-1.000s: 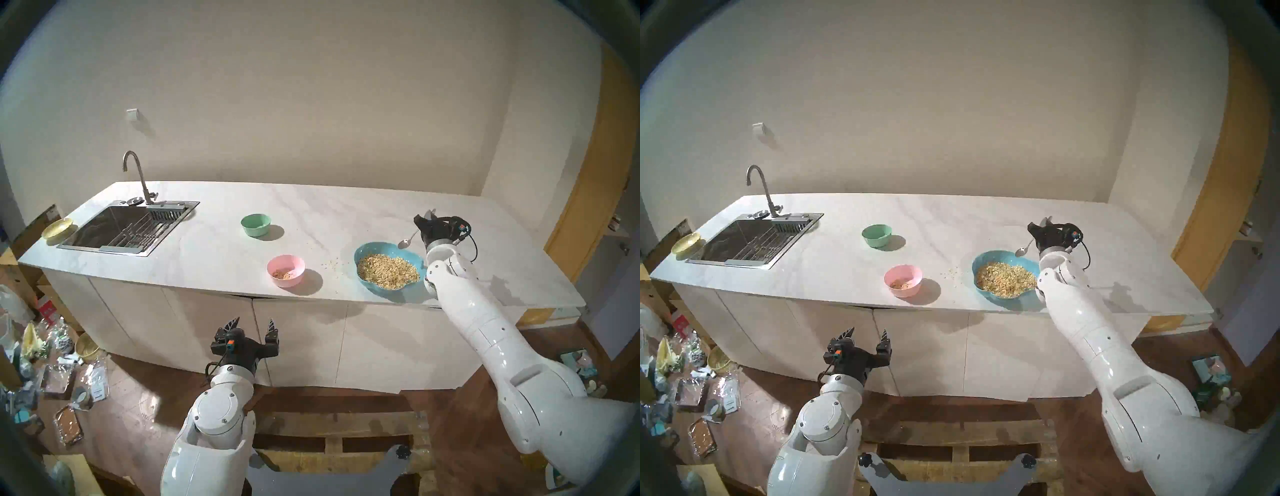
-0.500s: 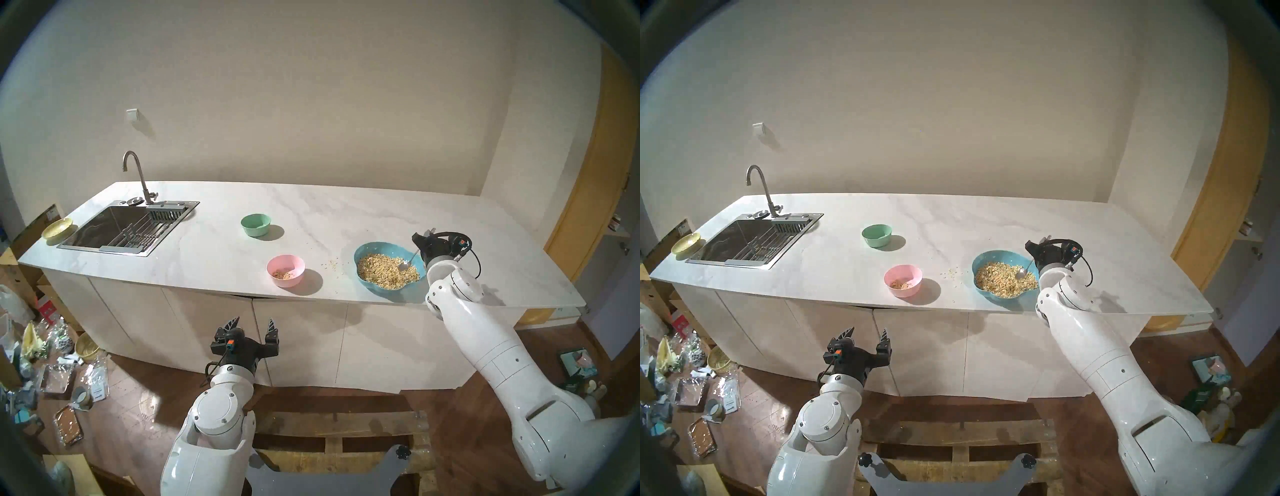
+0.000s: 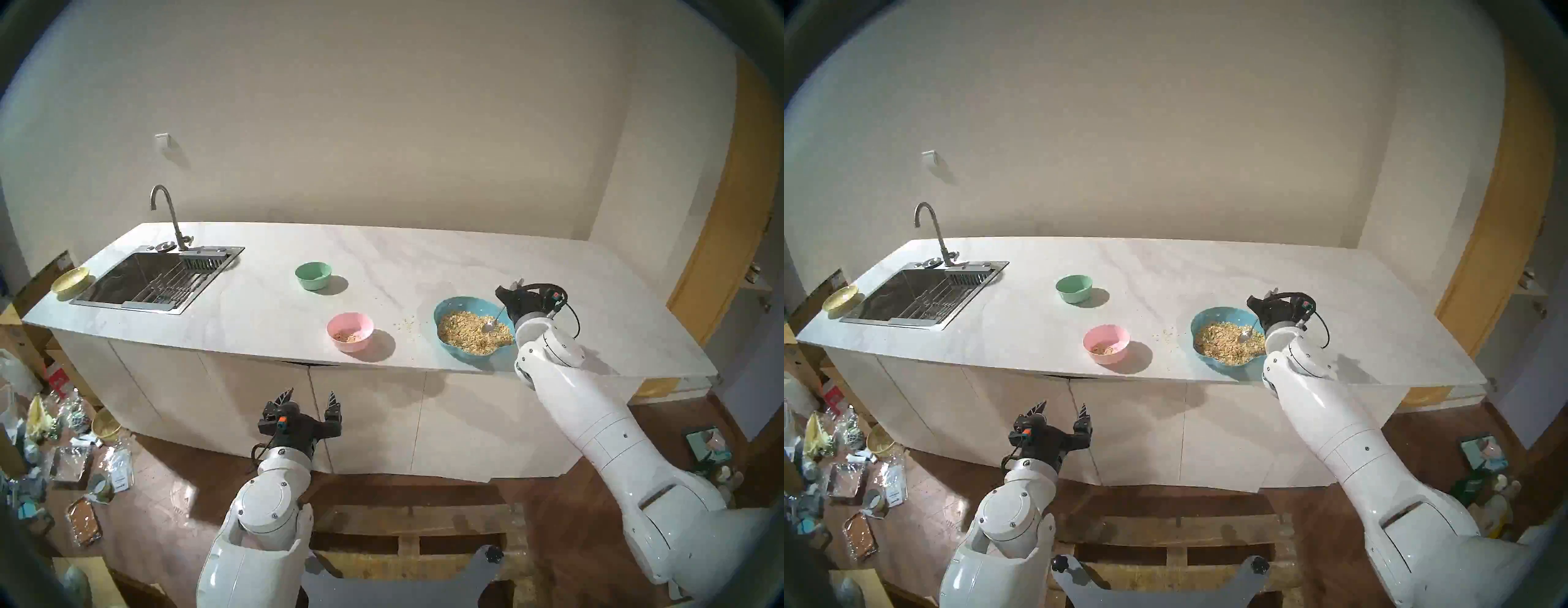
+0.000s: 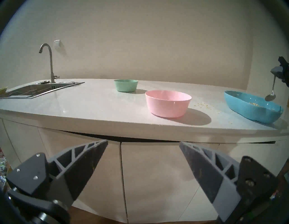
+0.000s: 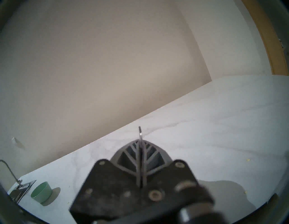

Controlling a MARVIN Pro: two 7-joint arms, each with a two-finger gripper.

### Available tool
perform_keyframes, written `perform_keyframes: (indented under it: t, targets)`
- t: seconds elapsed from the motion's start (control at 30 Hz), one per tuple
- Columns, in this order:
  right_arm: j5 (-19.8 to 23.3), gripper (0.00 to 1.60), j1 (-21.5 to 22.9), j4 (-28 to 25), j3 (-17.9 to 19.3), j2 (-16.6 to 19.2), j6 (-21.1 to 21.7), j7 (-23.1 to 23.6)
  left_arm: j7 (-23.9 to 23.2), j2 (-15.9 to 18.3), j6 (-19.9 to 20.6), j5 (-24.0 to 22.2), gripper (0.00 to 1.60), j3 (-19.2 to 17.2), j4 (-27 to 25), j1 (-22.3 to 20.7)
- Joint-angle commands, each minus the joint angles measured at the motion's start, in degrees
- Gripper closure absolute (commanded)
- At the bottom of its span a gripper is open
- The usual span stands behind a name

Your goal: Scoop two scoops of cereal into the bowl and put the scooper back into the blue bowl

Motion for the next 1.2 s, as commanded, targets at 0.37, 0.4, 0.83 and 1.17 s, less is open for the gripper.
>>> perform_keyframes:
  t: [0.37, 0.4, 0.83, 1.17]
  targets:
    - [-0.4, 1.6, 2.9, 0.3, -0.3, -0.2, -0.3, 1.6, -0.3, 0.0, -0.3, -0.2, 0.0, 0.1, -1.6, -0.3]
    - [-0.4, 1.51, 3.0, 0.3, -0.4, -0.3, -0.3, 1.6, -0.3, 0.0, -0.3, -0.2, 0.0, 0.1, -1.6, -0.3]
    - [-0.9, 0.0, 3.3, 0.4, -1.1, -0.1, -0.1, 1.9, -0.3, 0.0, -0.3, -0.2, 0.0, 0.1, -1.6, -0.3]
    - [-5.5, 0.0, 2.8, -2.6, -2.6, 2.2, -1.7, 1.1, -0.3, 0.0, -0.3, -0.1, 0.0, 0.1, -1.6, -0.3]
